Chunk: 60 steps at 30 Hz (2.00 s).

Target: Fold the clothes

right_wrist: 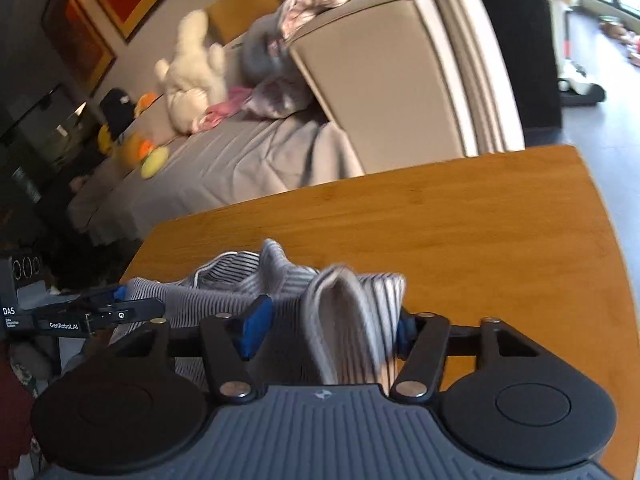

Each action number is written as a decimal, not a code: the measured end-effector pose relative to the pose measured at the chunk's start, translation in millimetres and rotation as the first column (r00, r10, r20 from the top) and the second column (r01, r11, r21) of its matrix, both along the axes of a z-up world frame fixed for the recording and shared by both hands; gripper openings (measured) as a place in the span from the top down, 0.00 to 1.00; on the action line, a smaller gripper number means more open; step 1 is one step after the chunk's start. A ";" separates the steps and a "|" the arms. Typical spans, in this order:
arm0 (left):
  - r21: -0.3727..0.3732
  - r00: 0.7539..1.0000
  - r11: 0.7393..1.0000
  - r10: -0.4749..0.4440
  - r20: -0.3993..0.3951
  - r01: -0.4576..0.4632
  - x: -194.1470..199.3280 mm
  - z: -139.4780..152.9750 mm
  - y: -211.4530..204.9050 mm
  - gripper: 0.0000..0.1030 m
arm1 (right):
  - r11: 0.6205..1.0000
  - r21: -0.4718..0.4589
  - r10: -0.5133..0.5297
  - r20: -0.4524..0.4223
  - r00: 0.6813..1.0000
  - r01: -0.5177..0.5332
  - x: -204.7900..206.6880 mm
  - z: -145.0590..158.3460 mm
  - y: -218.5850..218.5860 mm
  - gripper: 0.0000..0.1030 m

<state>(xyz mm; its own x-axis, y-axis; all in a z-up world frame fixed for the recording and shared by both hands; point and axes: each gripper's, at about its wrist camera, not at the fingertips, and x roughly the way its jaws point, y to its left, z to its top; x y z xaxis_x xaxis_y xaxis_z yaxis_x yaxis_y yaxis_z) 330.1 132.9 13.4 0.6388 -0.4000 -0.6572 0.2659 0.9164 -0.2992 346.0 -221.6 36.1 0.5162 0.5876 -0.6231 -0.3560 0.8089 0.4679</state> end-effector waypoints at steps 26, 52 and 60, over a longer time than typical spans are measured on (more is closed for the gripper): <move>0.028 0.979 0.994 -0.110 0.170 0.106 -103.1 87.0 -9.9 0.76 | 0.994 0.022 0.100 0.199 0.975 -0.107 -89.5 77.3 1.3 0.81; 0.071 0.997 0.996 -0.063 0.040 0.060 -292.6 61.2 4.5 0.45 | 0.968 0.175 -0.179 -0.032 0.983 0.182 -318.4 57.1 -86.6 0.38; 0.186 0.951 0.969 -0.202 0.236 0.160 -302.8 92.0 -62.6 0.14 | 0.802 0.434 -0.240 -0.397 0.886 0.411 -304.3 8.5 -112.6 0.27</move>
